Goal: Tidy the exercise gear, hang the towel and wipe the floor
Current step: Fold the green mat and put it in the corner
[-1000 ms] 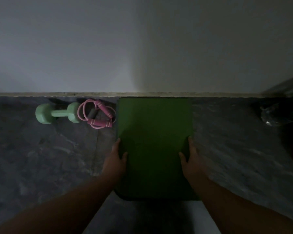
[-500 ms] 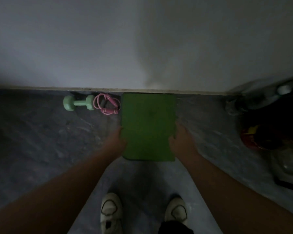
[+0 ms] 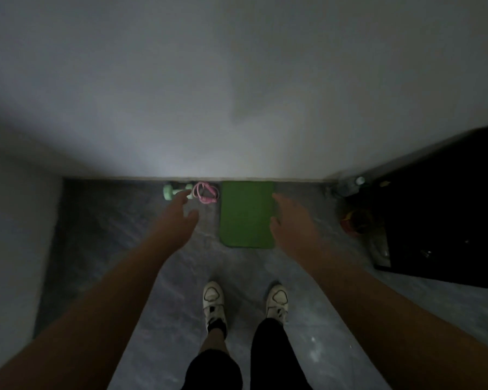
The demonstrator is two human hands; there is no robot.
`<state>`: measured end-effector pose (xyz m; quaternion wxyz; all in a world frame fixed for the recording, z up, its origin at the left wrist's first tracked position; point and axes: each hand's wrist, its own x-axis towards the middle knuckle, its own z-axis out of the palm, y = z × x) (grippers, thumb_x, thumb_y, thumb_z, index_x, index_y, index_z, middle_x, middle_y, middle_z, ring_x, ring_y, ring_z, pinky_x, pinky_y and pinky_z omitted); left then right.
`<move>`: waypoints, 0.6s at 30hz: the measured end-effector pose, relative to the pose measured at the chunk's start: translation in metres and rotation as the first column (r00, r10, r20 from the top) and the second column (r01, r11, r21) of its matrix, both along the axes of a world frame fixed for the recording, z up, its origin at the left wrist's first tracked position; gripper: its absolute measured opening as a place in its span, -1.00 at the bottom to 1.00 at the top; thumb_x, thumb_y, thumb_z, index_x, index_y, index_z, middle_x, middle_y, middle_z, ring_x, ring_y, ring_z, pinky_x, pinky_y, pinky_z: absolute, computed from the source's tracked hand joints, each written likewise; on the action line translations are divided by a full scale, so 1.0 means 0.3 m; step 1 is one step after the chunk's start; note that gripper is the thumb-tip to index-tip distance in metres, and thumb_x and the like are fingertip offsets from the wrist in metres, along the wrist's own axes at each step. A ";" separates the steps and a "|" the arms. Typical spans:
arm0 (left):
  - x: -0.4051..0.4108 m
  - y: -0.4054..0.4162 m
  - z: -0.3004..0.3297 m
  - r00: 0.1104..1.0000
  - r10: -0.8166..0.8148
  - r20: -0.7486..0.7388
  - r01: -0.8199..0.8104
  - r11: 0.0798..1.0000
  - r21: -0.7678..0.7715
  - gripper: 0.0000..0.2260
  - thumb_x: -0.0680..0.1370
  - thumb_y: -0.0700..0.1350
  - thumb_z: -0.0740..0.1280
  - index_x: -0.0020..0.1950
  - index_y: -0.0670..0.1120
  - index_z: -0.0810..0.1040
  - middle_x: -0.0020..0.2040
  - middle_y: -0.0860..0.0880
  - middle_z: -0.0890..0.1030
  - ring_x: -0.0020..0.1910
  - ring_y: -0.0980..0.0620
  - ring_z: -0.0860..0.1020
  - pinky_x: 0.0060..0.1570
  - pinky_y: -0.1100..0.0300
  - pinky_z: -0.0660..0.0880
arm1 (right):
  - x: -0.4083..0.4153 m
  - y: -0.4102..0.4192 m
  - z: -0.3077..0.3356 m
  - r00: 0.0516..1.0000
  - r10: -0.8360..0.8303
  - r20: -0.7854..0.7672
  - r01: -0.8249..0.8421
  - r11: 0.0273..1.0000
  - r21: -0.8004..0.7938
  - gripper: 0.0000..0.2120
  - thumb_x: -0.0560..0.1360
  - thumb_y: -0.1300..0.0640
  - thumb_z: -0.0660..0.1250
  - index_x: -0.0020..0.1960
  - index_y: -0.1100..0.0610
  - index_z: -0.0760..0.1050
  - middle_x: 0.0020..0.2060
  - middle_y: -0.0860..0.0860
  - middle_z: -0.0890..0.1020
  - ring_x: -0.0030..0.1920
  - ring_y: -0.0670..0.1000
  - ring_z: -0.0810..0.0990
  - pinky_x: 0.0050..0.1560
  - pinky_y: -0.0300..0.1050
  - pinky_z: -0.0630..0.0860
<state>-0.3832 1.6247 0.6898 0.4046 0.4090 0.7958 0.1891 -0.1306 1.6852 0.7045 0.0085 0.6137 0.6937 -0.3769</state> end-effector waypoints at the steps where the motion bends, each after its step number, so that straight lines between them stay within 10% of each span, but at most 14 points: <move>1: -0.026 -0.018 0.085 0.997 -0.029 -0.067 0.032 0.998 0.045 -0.51 0.60 -0.16 0.30 0.52 -0.13 0.29 0.45 -0.20 0.40 0.39 -0.16 0.40 0.35 0.12 0.27 | -0.010 -0.008 0.080 1.000 0.024 -0.006 -0.024 0.998 0.052 -0.42 0.55 0.06 0.23 0.55 0.05 0.22 0.43 0.12 0.41 0.43 0.15 0.35 0.43 0.05 0.30; 7: -0.159 -0.109 0.449 0.846 -0.183 -0.501 0.273 0.956 0.111 -0.43 0.62 0.08 0.16 0.59 -0.01 0.08 0.59 -0.16 0.12 0.58 -0.19 0.03 0.54 -0.16 0.01 | -0.105 -0.086 0.474 0.991 0.136 0.006 -0.126 0.900 0.418 -0.41 0.57 0.06 0.25 0.56 0.07 0.18 0.48 0.12 0.35 0.49 0.20 0.23 0.47 0.22 0.24; 18: -0.204 -0.331 0.672 0.868 0.040 -0.496 0.070 0.977 0.201 -0.42 0.61 0.08 0.22 0.59 0.05 0.10 0.60 -0.11 0.14 0.59 -0.16 -0.01 0.54 -0.14 0.01 | -0.209 -0.142 0.637 0.954 0.293 -0.057 -0.229 0.843 0.487 -0.43 0.61 0.01 0.21 0.58 0.01 0.15 0.54 0.07 0.27 0.54 0.12 0.13 0.52 0.16 0.17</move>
